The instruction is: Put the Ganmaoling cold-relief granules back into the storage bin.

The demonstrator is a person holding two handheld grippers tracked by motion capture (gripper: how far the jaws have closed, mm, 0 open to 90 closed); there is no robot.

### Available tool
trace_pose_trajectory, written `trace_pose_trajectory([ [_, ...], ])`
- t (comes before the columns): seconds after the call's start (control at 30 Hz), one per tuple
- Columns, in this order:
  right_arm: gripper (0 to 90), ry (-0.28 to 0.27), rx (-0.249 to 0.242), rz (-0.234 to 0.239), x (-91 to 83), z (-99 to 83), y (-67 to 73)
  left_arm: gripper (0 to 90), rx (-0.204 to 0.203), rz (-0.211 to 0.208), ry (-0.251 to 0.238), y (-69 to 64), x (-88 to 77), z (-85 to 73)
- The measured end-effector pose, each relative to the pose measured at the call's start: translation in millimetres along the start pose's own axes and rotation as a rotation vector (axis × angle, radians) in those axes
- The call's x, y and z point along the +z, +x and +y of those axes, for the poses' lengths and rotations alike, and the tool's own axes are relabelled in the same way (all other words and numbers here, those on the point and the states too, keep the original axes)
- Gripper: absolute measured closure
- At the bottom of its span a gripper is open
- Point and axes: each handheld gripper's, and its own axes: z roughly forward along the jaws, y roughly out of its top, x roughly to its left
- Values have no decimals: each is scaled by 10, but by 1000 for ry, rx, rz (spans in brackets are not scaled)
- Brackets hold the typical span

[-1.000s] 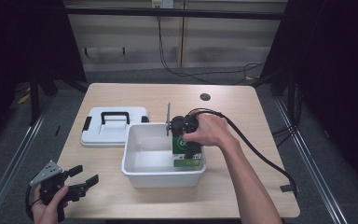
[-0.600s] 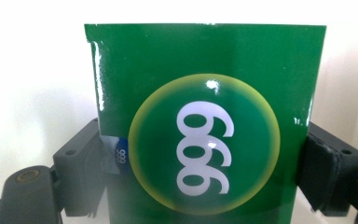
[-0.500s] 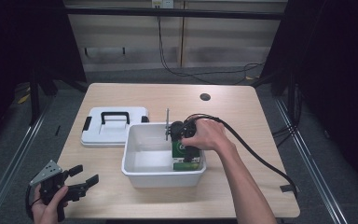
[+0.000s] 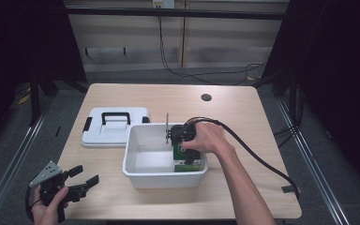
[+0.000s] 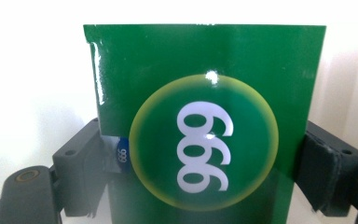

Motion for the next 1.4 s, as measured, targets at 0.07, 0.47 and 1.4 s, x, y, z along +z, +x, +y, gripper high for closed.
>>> trace_pose_trajectory([
  [0.07,148,23,4,3,5,3,0,160,6,0,0,1,-3,3],
  [0.47,138,36,23,-6,9,6,11,160,3,-1,-1,3,-3,1],
  [1.4,126,-20,42,-2,-174,-71,15,160,-11,0,6,11,6,-9],
])
